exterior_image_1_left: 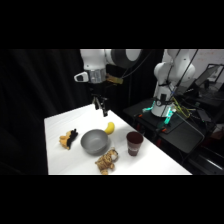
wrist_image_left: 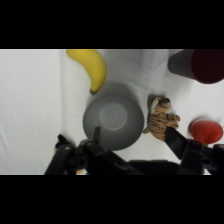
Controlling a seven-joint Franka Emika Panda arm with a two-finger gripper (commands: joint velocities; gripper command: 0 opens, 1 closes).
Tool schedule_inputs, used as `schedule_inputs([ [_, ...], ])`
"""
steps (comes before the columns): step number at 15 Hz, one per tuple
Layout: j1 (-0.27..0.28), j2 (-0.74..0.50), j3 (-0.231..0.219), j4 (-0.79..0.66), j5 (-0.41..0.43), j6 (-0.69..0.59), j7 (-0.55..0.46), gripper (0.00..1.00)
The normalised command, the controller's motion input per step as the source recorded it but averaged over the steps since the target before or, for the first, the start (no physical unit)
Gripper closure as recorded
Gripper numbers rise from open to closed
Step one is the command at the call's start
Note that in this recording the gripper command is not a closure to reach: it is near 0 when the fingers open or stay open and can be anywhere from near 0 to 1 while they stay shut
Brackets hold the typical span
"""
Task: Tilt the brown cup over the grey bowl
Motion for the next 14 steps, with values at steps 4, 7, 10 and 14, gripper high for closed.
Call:
schedule_inputs([
  [4,0.006,-0.12,0.034,-0.07,-0.045,-0.05,0.07,0.0],
  [7,0.06,-0.46,0.068,-0.24,-0.085,-0.16,0.2,0.0],
  [10,0.083,-0.54,0.099,-0.36,0.019,-0.08,0.17,0.0],
  [14,0.128,-0.43,0.129,-0.46,0.138,0.18,0.09,0.0],
])
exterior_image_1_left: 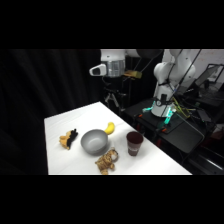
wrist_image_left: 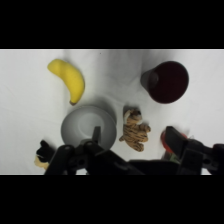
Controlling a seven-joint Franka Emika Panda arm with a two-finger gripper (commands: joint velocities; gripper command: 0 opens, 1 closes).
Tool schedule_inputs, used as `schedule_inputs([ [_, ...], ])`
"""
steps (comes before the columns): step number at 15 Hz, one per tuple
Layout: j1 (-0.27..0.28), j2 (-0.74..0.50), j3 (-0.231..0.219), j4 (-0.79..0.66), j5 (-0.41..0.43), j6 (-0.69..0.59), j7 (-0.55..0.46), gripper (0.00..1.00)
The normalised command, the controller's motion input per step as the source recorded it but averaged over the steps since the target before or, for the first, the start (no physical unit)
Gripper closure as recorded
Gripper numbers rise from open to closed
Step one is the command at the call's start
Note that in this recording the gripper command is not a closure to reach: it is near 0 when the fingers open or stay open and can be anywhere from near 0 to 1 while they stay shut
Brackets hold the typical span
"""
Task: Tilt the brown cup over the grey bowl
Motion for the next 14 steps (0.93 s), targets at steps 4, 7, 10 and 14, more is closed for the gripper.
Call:
schedule_inputs([
  [4,0.159,-0.23,0.134,-0.39,0.208,0.32,0.0,0.0],
  [7,0.138,-0.12,0.098,-0.26,0.249,0.29,-0.12,0.0],
  [10,0.122,-0.04,0.08,-0.18,0.268,0.26,-0.2,0.0],
  [14,0.107,0.04,0.048,-0.17,0.346,0.36,-0.38,0.0],
])
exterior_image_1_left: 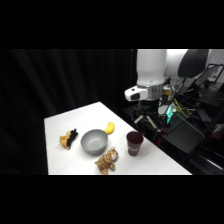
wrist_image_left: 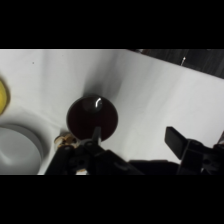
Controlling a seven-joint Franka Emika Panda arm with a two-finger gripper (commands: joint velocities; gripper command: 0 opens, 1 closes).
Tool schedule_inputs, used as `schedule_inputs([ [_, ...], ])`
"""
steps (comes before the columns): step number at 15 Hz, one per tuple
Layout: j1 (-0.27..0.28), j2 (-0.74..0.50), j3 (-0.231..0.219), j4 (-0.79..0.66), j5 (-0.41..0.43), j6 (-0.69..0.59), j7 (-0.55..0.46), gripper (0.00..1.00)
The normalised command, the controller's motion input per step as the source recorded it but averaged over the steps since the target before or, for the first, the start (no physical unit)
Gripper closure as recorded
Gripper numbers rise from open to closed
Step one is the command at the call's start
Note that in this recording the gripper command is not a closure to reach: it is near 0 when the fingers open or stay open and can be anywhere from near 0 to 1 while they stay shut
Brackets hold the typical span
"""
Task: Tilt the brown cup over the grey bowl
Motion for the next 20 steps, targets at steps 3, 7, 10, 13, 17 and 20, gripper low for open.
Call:
schedule_inputs([
  [3,0.057,0.18,0.035,-0.17,0.254,0.6,-0.48,0.0],
  [7,-0.025,0.35,0.049,-0.03,0.144,0.51,-0.43,0.0],
  [10,-0.144,0.38,0.126,0.12,0.075,0.28,-0.31,1.0],
  [13,-0.181,0.2,0.118,0.12,-0.143,0.13,-0.1,1.0],
  [17,-0.092,-0.02,0.056,0.06,-0.306,0.03,0.12,0.85],
  [20,-0.006,-0.11,-0.002,0.04,-0.345,-0.05,0.24,0.05],
])
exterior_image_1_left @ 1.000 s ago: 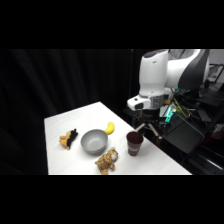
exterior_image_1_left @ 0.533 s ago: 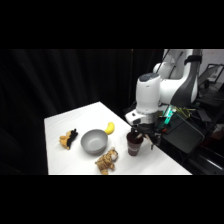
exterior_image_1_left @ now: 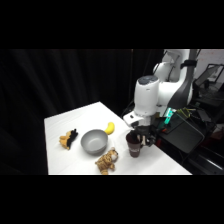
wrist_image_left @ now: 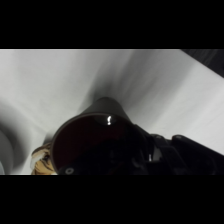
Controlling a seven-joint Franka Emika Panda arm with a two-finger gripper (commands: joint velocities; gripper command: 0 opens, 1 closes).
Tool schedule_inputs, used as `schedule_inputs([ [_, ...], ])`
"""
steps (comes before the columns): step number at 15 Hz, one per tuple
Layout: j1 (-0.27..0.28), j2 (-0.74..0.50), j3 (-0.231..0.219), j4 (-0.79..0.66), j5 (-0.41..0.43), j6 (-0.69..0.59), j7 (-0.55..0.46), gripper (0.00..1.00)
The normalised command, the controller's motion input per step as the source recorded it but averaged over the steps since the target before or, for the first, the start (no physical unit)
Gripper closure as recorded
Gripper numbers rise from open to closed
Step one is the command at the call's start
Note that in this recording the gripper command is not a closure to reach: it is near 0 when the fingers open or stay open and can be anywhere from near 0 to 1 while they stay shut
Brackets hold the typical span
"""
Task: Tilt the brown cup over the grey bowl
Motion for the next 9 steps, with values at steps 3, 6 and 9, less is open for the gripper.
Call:
schedule_inputs([
  [3,-0.034,-0.24,0.011,0.09,-0.162,-0.31,0.17,0.04],
  [6,-0.111,-0.4,0.053,0.19,0.104,-0.62,-0.06,0.04],
  [9,-0.117,-0.38,-0.017,0.31,0.231,-0.72,-0.25,0.04],
])
